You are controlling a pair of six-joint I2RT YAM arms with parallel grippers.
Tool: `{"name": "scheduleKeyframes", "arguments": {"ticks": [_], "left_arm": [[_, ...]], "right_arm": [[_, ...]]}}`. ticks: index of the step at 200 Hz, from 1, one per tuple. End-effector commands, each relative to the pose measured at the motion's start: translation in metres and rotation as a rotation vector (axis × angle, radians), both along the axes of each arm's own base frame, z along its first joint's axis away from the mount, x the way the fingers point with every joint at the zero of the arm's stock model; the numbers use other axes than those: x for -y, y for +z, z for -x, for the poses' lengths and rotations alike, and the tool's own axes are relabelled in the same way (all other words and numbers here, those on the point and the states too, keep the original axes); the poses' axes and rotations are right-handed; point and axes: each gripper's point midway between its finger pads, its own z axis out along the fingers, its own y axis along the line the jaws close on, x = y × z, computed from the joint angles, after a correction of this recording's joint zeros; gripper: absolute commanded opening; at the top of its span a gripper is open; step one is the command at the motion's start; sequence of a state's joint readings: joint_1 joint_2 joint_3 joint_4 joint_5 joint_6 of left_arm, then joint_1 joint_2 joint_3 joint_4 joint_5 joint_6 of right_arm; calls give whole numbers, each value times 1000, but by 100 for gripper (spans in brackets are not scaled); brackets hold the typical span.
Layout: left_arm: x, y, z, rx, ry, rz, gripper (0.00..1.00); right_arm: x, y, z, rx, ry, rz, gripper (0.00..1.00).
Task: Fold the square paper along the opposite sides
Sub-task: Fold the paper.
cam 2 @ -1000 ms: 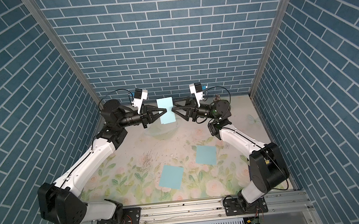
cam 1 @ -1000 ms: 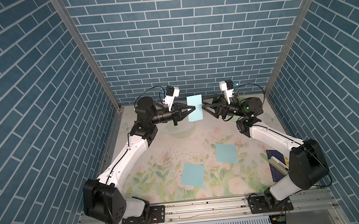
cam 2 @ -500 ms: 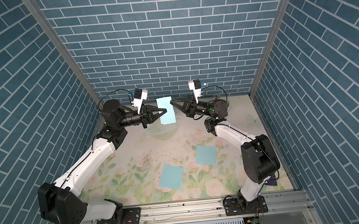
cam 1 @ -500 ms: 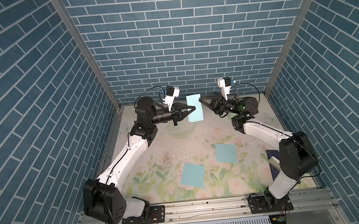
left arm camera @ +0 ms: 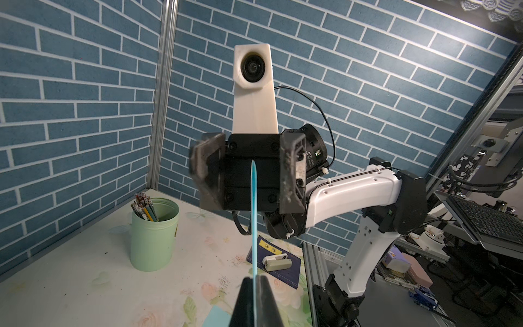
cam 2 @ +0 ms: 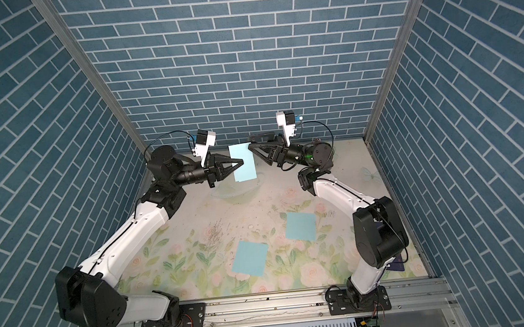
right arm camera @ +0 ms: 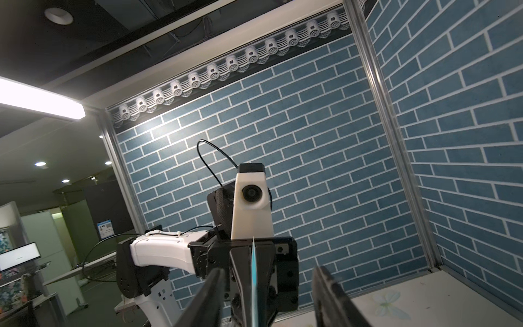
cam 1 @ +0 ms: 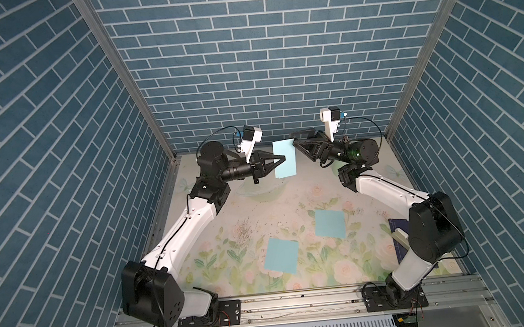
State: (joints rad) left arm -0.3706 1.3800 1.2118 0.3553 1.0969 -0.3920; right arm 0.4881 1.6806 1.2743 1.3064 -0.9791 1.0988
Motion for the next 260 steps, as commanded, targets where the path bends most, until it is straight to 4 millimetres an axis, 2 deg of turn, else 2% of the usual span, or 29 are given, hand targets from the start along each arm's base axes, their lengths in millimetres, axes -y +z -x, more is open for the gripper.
{"name": "scheduleKeyframes", "arguments": {"ticks": [1,8,18,87,105,107,113,118,138,154,163,174,181,190,260], "left_arm": [[-2,5,4,30,-3,8,0],[-2,5,4,31,-2,8,0],[-3,5,4,29,-2,8,0],[-3,5,4,30,-1,6,0],[-3,5,4,30,-1,6,0],[-3,5,4,32,-1,7,0],[-3,6,4,32,-1,7,0],[-3,5,4,31,-2,7,0],[-3,5,4,32,-1,6,0],[-3,4,3,32,4,-2,0],[-3,3,3,30,4,-5,0],[-3,3,2,28,7,-6,0],[-2,2,2,26,6,-7,0],[-2,1,1,23,7,-8,0],[-1,-9,-5,6,21,-30,0]], "right_arm": [[-2,11,2,21,11,-23,13],[-2,12,2,21,14,-22,5],[-2,12,3,24,17,-18,0],[4,13,3,27,-2,-23,0],[2,7,1,19,-8,-1,0],[1,6,1,18,-8,3,5],[1,2,0,15,-13,12,28],[1,-2,0,11,-17,19,38],[0,-21,5,1,-18,46,54],[-1,-33,11,-3,-8,59,58],[-1,-38,15,-8,-1,61,54],[1,-40,17,-12,2,53,41],[2,-40,19,-11,6,50,28],[3,-41,20,-11,7,50,0],[16,-46,21,-22,-28,46,0]]}}
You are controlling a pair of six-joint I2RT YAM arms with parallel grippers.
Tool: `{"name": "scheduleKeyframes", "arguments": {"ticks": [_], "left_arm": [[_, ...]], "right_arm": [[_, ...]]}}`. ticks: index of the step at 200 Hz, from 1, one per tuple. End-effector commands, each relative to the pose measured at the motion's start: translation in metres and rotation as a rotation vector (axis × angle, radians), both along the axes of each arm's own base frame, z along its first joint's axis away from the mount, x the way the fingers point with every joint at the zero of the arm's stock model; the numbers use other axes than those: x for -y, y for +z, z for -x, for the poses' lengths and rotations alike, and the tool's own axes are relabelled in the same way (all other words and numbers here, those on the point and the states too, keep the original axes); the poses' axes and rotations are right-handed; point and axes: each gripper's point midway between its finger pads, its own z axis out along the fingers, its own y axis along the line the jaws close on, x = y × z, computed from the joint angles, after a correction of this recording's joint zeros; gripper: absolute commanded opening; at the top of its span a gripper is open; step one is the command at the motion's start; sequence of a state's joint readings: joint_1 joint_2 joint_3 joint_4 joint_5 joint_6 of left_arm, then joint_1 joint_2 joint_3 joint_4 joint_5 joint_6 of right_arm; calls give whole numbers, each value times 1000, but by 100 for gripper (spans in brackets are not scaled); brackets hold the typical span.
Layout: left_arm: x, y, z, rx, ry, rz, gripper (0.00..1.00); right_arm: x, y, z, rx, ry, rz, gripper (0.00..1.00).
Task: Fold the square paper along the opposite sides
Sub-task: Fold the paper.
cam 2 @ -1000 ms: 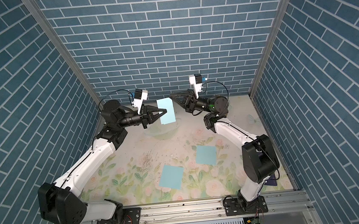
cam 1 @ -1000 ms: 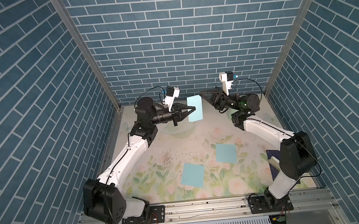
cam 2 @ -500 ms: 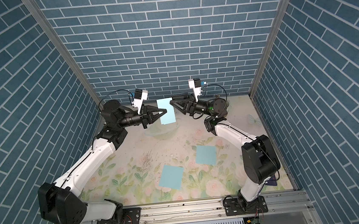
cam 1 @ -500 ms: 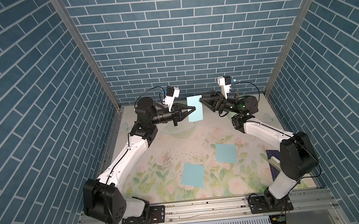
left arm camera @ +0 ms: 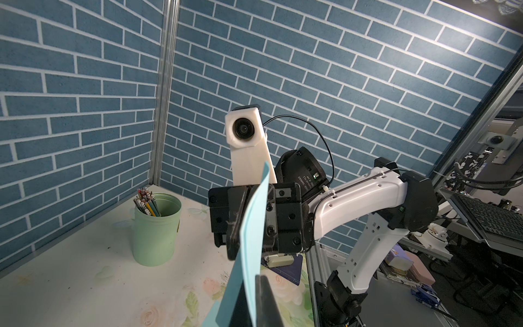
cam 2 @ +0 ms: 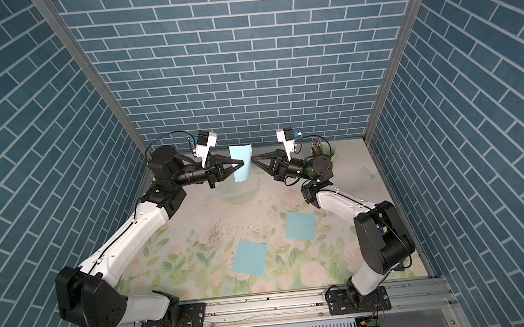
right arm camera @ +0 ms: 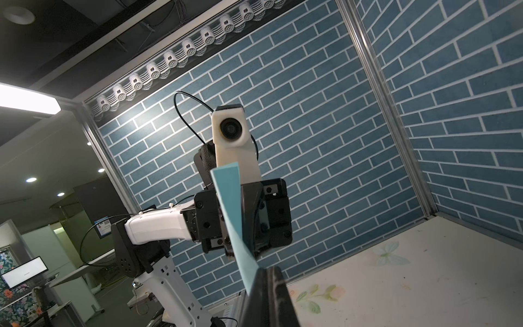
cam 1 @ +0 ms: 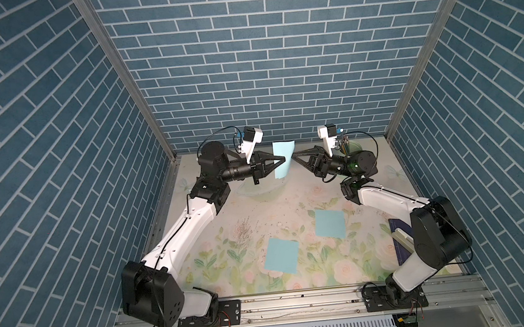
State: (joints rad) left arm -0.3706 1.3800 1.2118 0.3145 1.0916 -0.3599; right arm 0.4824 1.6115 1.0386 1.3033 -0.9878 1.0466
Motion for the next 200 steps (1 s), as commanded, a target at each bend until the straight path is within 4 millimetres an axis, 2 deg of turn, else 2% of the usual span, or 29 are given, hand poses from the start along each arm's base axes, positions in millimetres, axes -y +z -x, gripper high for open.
{"name": "scheduleKeyframes", "arguments": {"ticks": [1,8,24,34,72,110,119,135,140,142,144,145,152,164,175,200], "left_arm": [[-1,-2,-4,11,15,-11,0],[-1,-3,-4,9,15,-14,0],[-1,-5,-5,2,15,-18,0],[0,-6,-6,-2,15,-19,0],[-1,-10,-5,-20,16,-30,0],[0,-18,-4,-41,12,-38,0],[0,-20,-4,-44,11,-39,0],[0,-21,-4,-47,12,-41,0],[0,-22,-4,-49,11,-41,0],[-1,-22,-4,-50,13,-42,0],[-1,-23,-4,-51,13,-42,0],[-1,-22,-4,-50,13,-42,0],[-1,-23,-4,-51,14,-44,0],[-1,-25,-5,-57,20,-51,0],[-2,-28,-7,-65,38,-59,5],[-2,-44,-13,-126,56,-75,8]], "right_arm": [[11,16,13,77,-9,-36,0],[12,16,14,82,-10,-35,5],[12,17,17,93,-5,-32,31],[13,17,17,101,-5,-30,39],[11,19,18,109,9,-36,53],[-5,21,17,111,55,-35,58],[-8,21,18,110,68,-38,56],[-8,22,17,107,70,-43,38],[-8,21,17,105,70,-43,28],[-8,21,17,106,69,-43,20],[-8,21,17,105,69,-42,18],[-8,21,18,104,69,-42,13],[-8,20,16,100,64,-41,0],[-6,18,12,82,47,-40,0],[-2,14,5,56,15,-43,0],[1,-1,-9,-14,-45,-48,0]]}}
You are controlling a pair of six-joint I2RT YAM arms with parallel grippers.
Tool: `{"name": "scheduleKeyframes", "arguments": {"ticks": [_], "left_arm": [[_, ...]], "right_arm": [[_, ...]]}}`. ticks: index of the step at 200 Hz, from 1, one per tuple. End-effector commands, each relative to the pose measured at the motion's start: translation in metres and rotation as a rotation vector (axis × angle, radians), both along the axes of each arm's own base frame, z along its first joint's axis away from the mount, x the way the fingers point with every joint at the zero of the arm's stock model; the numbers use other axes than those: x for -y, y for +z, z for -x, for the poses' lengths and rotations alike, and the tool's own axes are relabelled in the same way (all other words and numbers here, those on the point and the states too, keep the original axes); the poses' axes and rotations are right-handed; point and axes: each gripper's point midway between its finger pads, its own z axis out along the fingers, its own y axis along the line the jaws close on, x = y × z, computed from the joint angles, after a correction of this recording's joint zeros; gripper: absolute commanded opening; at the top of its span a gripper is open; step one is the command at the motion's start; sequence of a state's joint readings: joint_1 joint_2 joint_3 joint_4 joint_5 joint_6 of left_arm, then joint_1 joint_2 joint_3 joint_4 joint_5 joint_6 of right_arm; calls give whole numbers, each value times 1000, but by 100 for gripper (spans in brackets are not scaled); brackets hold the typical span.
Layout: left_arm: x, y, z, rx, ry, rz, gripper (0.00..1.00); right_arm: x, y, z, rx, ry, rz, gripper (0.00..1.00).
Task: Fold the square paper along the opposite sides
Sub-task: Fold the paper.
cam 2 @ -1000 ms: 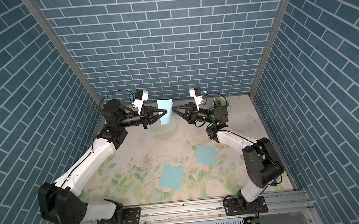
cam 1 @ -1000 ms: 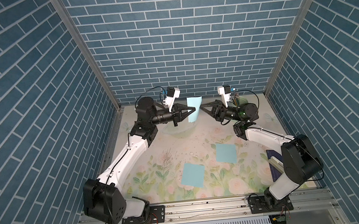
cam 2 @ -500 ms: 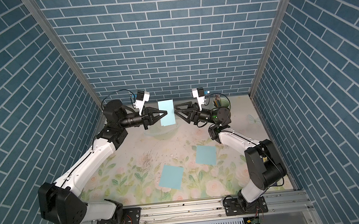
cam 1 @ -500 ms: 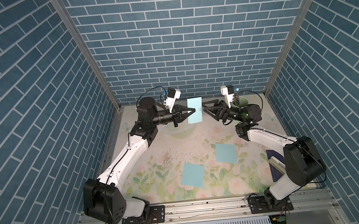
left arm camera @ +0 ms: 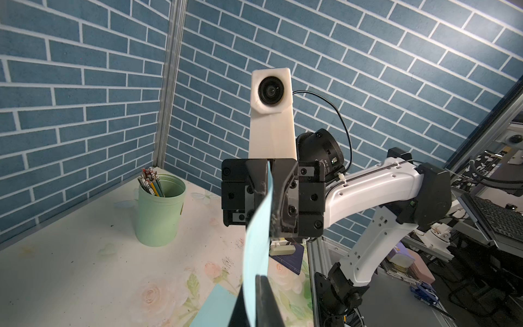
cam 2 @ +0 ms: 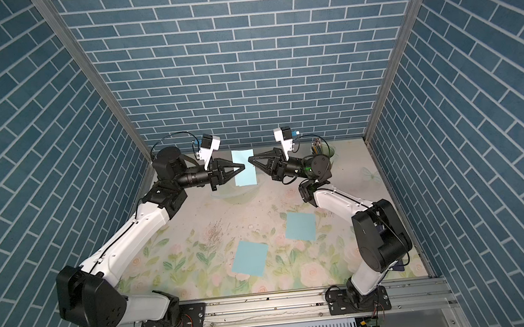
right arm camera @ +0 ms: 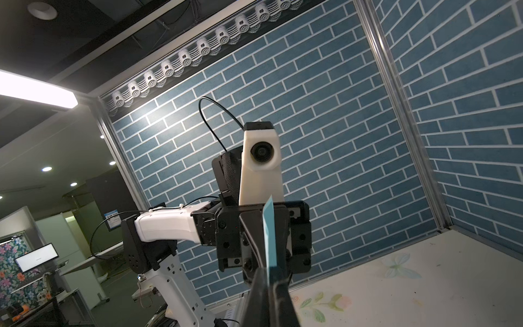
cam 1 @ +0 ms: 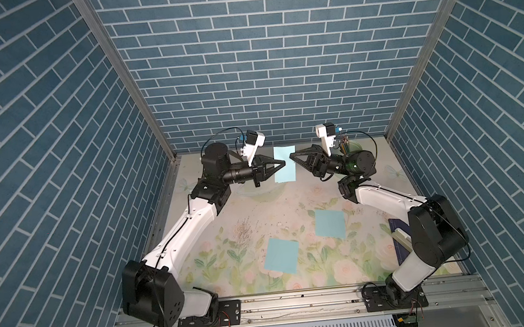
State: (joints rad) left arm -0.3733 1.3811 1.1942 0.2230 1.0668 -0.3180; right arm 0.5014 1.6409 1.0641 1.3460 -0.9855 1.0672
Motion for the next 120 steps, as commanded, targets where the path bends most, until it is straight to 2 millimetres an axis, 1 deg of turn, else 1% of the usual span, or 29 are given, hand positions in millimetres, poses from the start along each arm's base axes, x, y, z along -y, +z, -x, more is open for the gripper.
{"name": "scheduleKeyframes", "arguments": {"ticks": [1,17,30,44,64,76,77,80,82,83,84,89,93,97,104,112,113,114,115,118,119,120], "left_arm": [[-2,-22,-9,-68,35,-28,8],[-1,-32,-12,-115,37,-26,8],[-1,-39,-15,-145,51,-34,0],[-1,-44,-19,-163,70,-48,0],[-1,-46,-23,-170,86,-45,0],[-1,-56,-28,-191,97,-59,0],[-1,-57,-29,-194,99,-62,0],[-1,-60,-30,-198,103,-71,0],[-1,-64,-32,-207,107,-83,0],[-1,-66,-32,-211,109,-88,0],[-1,-68,-33,-214,112,-94,0],[-3,-81,-39,-240,129,-127,0],[-4,-93,-44,-265,149,-159,0],[-6,-107,-49,-291,170,-194,0],[-8,-132,-56,-343,195,-261,0],[-9,-162,-61,-390,201,-336,0],[-10,-165,-62,-395,203,-344,0],[-10,-169,-63,-401,206,-354,0],[-10,-173,-63,-409,209,-364,0],[-12,-185,-66,-431,217,-391,0],[-12,-188,-67,-438,222,-399,0],[-13,-192,-68,-445,226,-409,0]], "right_arm": [[9,-5,-12,-30,-71,-30,0],[11,-15,-19,-71,-106,-41,0],[13,-21,-22,-91,-119,-48,0],[15,-27,-26,-113,-135,-50,0],[17,-33,-28,-132,-147,-49,0],[19,-39,-31,-148,-153,-36,0],[20,-40,-32,-151,-155,-34,3],[22,-43,-33,-155,-160,-29,8],[23,-46,-33,-160,-163,-25,12],[23,-46,-33,-160,-163,-25,12],[24,-48,-34,-161,-166,-20,15],[27,-55,-36,-165,-181,-6,23],[28,-60,-37,-169,-189,6,27],[31,-71,-39,-170,-213,33,31],[33,-88,-39,-160,-248,79,33],[36,-112,-38,-156,-306,139,32],[36,-112,-38,-156,-306,139,32],[37,-119,-38,-164,-315,152,32],[36,-119,-37,-156,-318,157,32],[37,-132,-37,-150,-355,188,31],[37,-132,-37,-150,-355,188,31],[37,-139,-36,-152,-367,204,31]]}}
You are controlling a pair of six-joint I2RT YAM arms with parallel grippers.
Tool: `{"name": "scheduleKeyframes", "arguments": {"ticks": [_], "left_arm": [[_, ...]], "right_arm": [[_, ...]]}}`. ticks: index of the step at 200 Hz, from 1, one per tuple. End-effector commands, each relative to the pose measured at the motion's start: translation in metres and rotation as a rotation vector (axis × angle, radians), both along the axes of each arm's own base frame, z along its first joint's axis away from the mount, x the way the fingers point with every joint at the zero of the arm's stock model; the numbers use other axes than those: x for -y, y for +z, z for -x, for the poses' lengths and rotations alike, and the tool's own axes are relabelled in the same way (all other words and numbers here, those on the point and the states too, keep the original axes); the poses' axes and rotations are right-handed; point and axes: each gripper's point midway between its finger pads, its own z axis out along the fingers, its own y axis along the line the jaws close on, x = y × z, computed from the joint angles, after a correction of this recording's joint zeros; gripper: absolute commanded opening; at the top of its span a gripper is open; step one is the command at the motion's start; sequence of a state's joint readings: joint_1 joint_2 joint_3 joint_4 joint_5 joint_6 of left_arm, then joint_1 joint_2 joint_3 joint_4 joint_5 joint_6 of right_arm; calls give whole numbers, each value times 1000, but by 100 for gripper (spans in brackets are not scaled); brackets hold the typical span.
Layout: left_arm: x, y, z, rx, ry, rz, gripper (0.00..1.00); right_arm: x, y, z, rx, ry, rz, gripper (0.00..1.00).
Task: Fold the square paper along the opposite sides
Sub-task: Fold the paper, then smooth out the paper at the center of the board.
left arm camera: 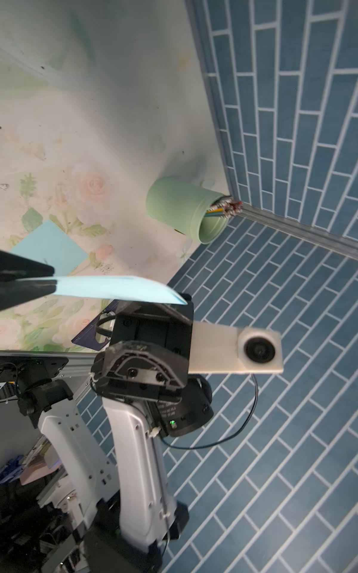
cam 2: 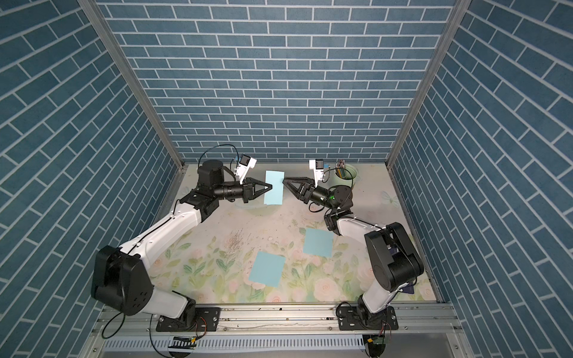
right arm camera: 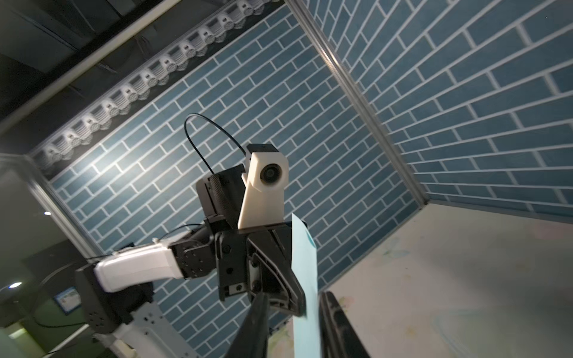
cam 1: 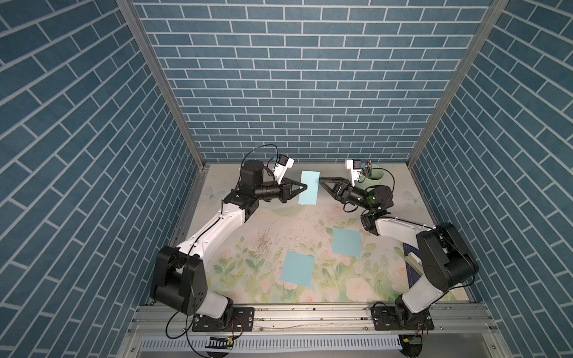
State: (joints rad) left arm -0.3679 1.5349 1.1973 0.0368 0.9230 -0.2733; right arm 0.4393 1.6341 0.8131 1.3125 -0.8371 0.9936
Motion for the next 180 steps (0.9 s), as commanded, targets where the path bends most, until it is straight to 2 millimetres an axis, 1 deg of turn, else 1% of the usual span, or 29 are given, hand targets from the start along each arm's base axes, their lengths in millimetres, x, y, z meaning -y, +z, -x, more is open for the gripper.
{"name": "scheduleKeyframes", "arguments": {"ticks": [1,2,4,7,8,12,14,15,20,26,36,46,55,70,93,106,119,133,152,180], "left_arm": [[-15,-100,-19,-200,74,-251,0],[-15,-104,-19,-209,76,-261,0],[-16,-110,-20,-220,80,-276,0],[-17,-121,-22,-240,84,-299,0],[-17,-124,-22,-245,84,-307,0],[-18,-136,-22,-263,79,-330,0],[-18,-142,-21,-274,76,-339,0],[-18,-144,-21,-277,73,-342,0],[-18,-158,-20,-302,61,-361,0],[-20,-175,-21,-332,62,-390,0],[-23,-199,-24,-372,61,-443,0],[-22,-217,-24,-408,40,-472,0],[-24,-232,-26,-435,36,-505,0],[-24,-249,-27,-468,15,-535,0],[-25,-268,-28,-499,5,-568,0],[-25,-278,-28,-512,5,-588,0],[-24,-283,-27,-516,0,-598,0],[-23,-288,-27,-522,-2,-610,0],[-23,-293,-26,-528,-7,-625,0],[-26,-299,-26,-533,-2,-655,0]], "right_arm": [[10,-51,2,48,-137,158,31],[10,-57,3,56,-150,178,31],[10,-60,4,61,-156,187,31],[9,-69,5,69,-171,215,31],[9,-75,6,77,-180,236,30],[8,-82,8,93,-189,263,30],[7,-88,8,98,-200,285,30],[6,-95,8,103,-211,307,29],[4,-104,9,118,-223,347,29],[0,-122,8,138,-249,416,27],[-5,-142,6,162,-264,488,25],[-11,-162,5,168,-263,543,21],[-14,-174,1,157,-275,574,19],[-18,-191,0,180,-306,625,16],[-25,-216,7,279,-330,722,12],[-29,-233,7,291,-322,775,11],[-32,-244,5,304,-316,808,9],[-37,-252,2,313,-311,827,6],[-42,-260,-3,311,-314,838,0],[-56,-266,-8,307,-282,840,0]]}}
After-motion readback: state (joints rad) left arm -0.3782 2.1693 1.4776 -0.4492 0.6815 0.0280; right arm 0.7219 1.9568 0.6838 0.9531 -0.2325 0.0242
